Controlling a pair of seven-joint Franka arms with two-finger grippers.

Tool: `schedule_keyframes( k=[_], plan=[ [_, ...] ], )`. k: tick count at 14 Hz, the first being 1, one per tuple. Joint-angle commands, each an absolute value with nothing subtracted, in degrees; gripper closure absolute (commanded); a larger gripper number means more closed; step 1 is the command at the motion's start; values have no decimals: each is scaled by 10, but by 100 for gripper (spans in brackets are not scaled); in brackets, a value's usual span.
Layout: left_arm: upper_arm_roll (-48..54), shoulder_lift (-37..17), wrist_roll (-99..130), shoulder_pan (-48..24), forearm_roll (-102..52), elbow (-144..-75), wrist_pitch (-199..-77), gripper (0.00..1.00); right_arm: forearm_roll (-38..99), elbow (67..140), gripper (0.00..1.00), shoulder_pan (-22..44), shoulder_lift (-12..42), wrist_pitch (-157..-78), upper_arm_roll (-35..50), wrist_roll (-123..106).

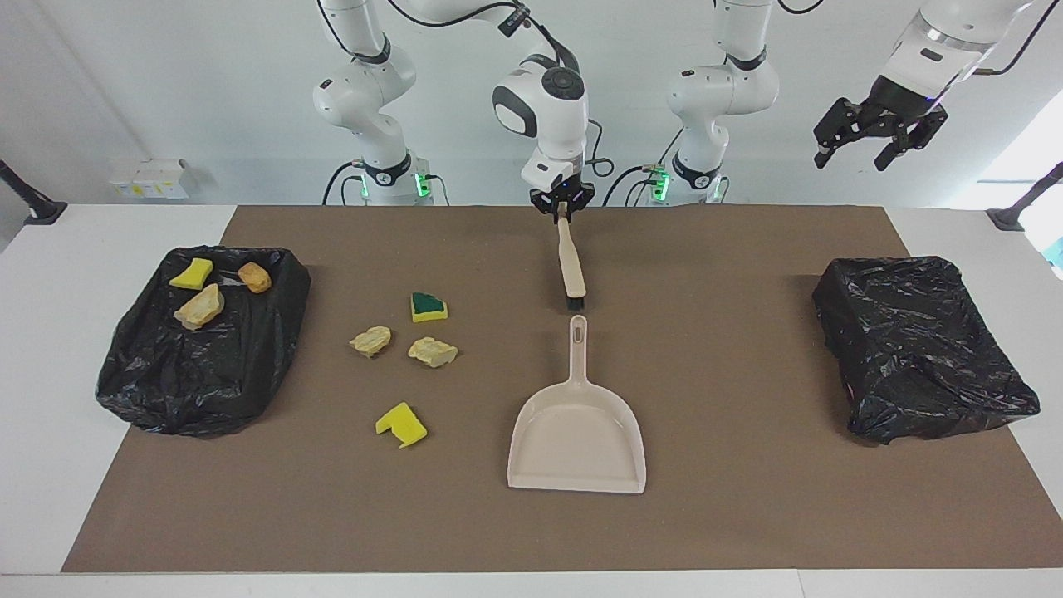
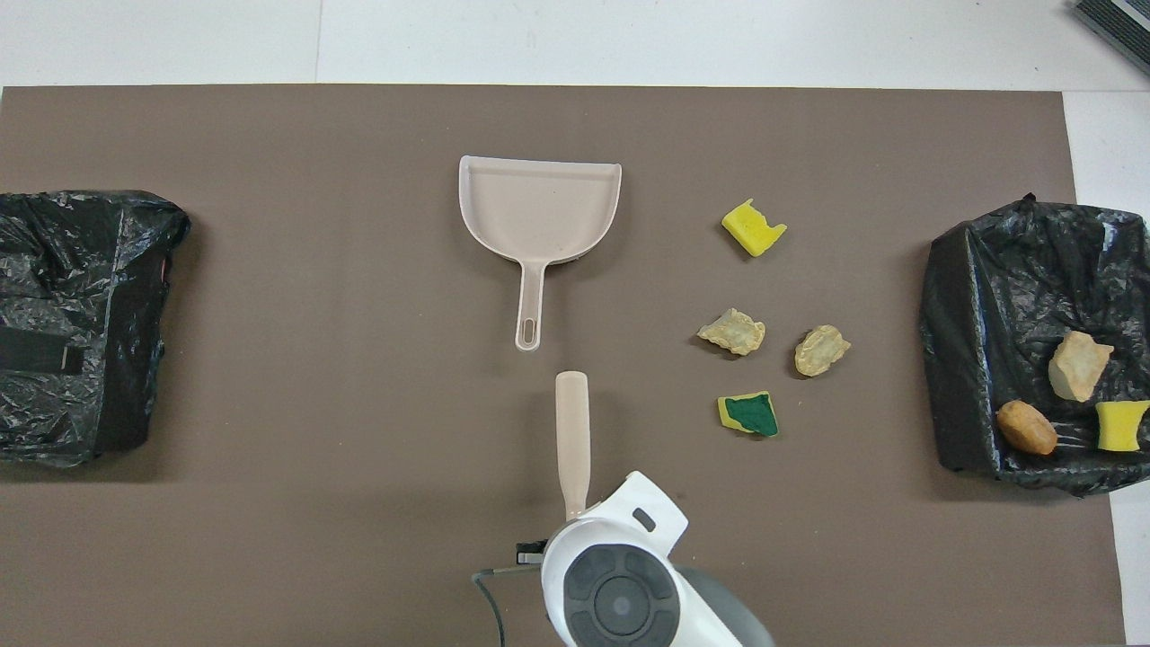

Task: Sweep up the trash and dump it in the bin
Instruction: 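Grasp the beige brush handle with the right gripper and lift it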

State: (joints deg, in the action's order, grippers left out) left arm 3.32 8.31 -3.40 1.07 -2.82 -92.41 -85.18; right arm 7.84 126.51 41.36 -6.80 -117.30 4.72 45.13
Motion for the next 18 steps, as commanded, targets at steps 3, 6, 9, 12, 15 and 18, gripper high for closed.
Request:
schedule_keyframes(
  k=[3,6,9,12,15,18],
  plan=[
    [29,12,23,-78,-18,-941,-948,0,80,1216,100,310,-79,-1065,48,421],
    [30,-19,76,-130,-20,-978,-1039,0,52,1209,100,245,-71,-1044,48,409],
    [30,-52,117,-180,-25,-991,-1083,0,19,1217,100,186,-69,-1035,48,407],
    [29,-115,196,-238,-25,-991,-1151,0,-17,1235,100,115,-69,-1037,49,336],
    [30,-147,213,-255,-25,-998,-1183,0,-68,1243,100,45,-60,-1070,49,210],
    [31,-169,284,-274,-25,-997,-1244,0,-73,1279,100,-15,-54,-1121,50,110]
  ],
)
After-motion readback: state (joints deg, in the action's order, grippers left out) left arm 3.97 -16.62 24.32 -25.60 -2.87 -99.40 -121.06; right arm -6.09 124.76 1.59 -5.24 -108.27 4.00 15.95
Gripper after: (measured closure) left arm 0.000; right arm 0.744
